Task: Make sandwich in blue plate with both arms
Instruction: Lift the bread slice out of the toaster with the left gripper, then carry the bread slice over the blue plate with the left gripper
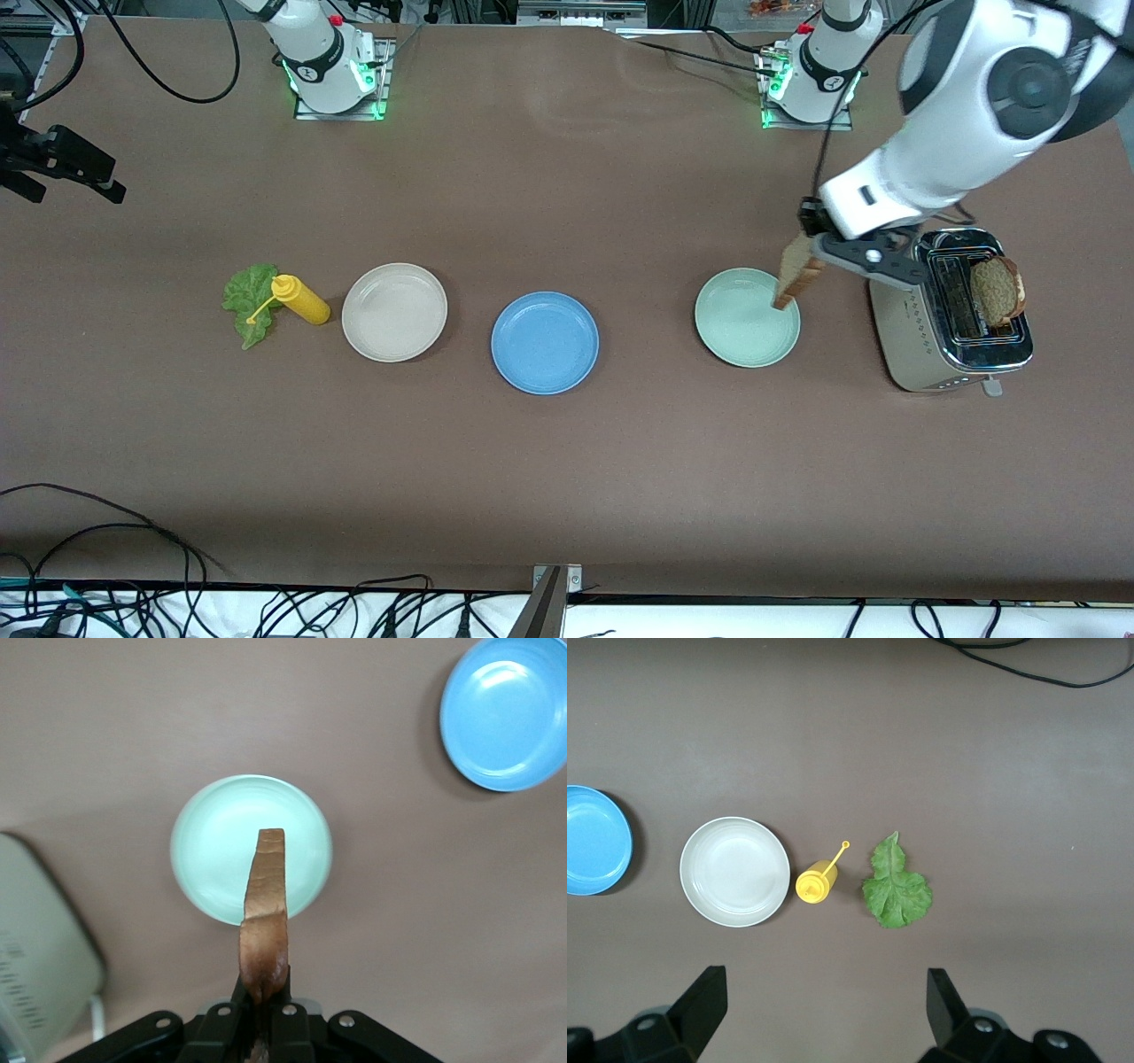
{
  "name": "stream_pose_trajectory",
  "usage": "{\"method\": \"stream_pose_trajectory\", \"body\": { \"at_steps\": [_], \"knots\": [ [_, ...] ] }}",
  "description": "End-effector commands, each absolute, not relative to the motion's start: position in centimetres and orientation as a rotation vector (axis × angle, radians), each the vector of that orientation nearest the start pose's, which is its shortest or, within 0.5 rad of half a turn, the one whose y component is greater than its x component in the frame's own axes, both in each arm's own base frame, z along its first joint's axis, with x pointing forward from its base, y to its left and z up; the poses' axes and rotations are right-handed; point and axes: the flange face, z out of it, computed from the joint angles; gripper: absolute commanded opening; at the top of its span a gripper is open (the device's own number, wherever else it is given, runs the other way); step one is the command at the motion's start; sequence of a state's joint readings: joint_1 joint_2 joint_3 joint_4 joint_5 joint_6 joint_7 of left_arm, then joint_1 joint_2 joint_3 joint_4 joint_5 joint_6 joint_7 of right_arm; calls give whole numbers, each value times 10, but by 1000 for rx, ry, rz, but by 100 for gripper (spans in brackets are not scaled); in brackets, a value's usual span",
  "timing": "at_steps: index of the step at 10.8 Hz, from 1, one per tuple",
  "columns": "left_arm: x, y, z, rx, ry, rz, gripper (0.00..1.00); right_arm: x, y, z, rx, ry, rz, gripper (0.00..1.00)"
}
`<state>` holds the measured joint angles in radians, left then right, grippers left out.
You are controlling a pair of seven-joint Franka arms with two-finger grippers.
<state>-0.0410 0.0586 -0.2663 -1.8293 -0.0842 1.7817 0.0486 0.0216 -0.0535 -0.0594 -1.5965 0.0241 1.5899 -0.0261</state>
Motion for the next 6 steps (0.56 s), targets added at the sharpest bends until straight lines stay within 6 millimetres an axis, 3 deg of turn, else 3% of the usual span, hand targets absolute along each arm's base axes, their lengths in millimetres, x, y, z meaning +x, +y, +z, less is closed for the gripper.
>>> {"method": "stream_pose_trajectory", "body": {
  "at_steps": [1,4,6],
  "knots": [
    [537,-236,460,-3259,519,316,0,536,-19,652,-3107,-1,-83,100],
    [549,-305,428,-3360,432,413,0,536,-20,652,-3107,-1,-83,100],
    [560,-344,409,-3445,306,390,0,536,-21,657,-3114,-3,-97,100]
  ]
}}
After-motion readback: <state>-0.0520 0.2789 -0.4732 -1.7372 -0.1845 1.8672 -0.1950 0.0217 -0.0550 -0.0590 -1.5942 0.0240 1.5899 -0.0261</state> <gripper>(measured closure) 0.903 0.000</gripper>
